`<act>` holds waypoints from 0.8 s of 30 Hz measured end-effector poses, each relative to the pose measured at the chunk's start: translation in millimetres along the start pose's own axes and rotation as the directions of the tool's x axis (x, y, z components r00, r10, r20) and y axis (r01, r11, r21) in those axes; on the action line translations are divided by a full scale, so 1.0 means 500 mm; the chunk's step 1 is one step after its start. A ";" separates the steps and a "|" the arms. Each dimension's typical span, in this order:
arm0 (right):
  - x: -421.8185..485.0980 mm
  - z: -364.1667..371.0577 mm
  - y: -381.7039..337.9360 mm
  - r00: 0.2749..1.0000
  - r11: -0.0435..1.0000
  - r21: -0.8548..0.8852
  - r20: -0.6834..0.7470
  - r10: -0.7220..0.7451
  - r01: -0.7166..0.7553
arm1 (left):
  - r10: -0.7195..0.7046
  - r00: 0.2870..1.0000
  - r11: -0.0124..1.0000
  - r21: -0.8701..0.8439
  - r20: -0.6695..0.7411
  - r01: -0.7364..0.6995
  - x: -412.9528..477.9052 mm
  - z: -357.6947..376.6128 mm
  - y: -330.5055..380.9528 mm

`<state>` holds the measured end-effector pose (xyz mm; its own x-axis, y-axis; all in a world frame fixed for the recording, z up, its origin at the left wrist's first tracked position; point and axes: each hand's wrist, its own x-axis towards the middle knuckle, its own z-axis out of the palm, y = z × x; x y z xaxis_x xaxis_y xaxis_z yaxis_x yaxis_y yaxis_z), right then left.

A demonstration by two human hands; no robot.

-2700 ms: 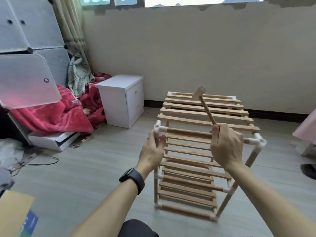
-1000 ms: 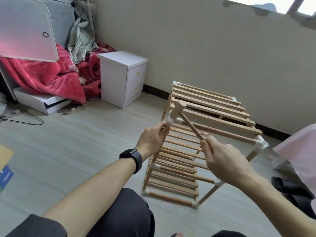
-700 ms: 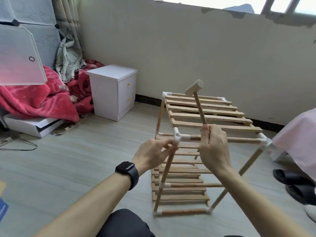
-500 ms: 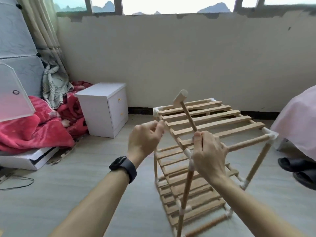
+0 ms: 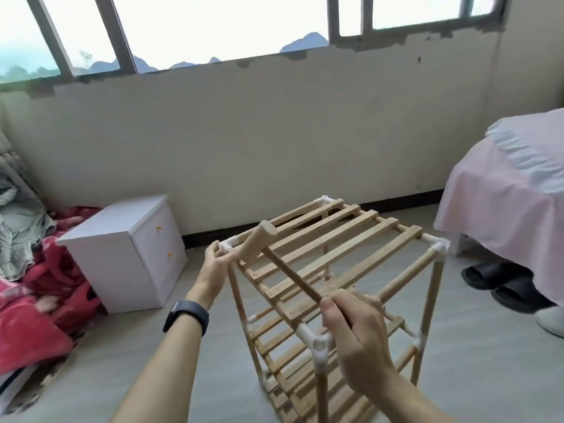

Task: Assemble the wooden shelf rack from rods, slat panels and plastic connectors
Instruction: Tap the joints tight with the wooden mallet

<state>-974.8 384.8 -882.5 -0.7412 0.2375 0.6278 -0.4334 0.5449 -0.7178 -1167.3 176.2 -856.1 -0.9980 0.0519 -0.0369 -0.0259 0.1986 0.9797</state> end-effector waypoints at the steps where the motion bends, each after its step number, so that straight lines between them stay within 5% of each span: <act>1: 0.014 -0.008 0.004 1.000 0.999 0.045 0.016 0.009 -0.010 | -0.007 1.000 1.000 0.004 -0.016 0.007 -0.003 -0.005 -0.002; 5: 0.093 -0.058 0.033 0.985 0.979 0.175 0.156 0.078 -0.105 | -0.050 0.997 0.923 0.383 0.061 0.023 -0.035 -0.030 -0.048; 9: 0.131 -0.083 0.049 0.934 0.969 0.122 0.315 0.167 -0.215 | -0.021 0.998 0.993 0.116 -0.067 0.029 -0.039 -0.039 -0.064; 12: 0.101 -0.104 0.054 0.947 0.954 0.212 0.287 0.146 -0.211 | 0.066 0.989 0.998 0.016 -0.129 -0.065 -0.013 -0.044 -0.043; 16: 0.080 -0.147 0.062 0.952 0.929 0.290 0.266 0.153 -0.230 | 0.092 0.996 0.982 0.169 -0.015 -0.088 0.002 -0.022 -0.025; 24: 0.210 -0.191 0.066 0.852 0.912 -0.029 0.346 0.392 -0.408 | 0.256 0.947 0.951 0.227 -0.194 -0.211 -0.110 0.030 -0.070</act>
<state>-1017.9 504.5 -811.8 -0.9792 0.1378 0.1492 -0.0779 0.4239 -0.9024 -1110.7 181.1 -891.5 -0.9631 -0.0895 0.2538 0.1986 0.4000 0.8948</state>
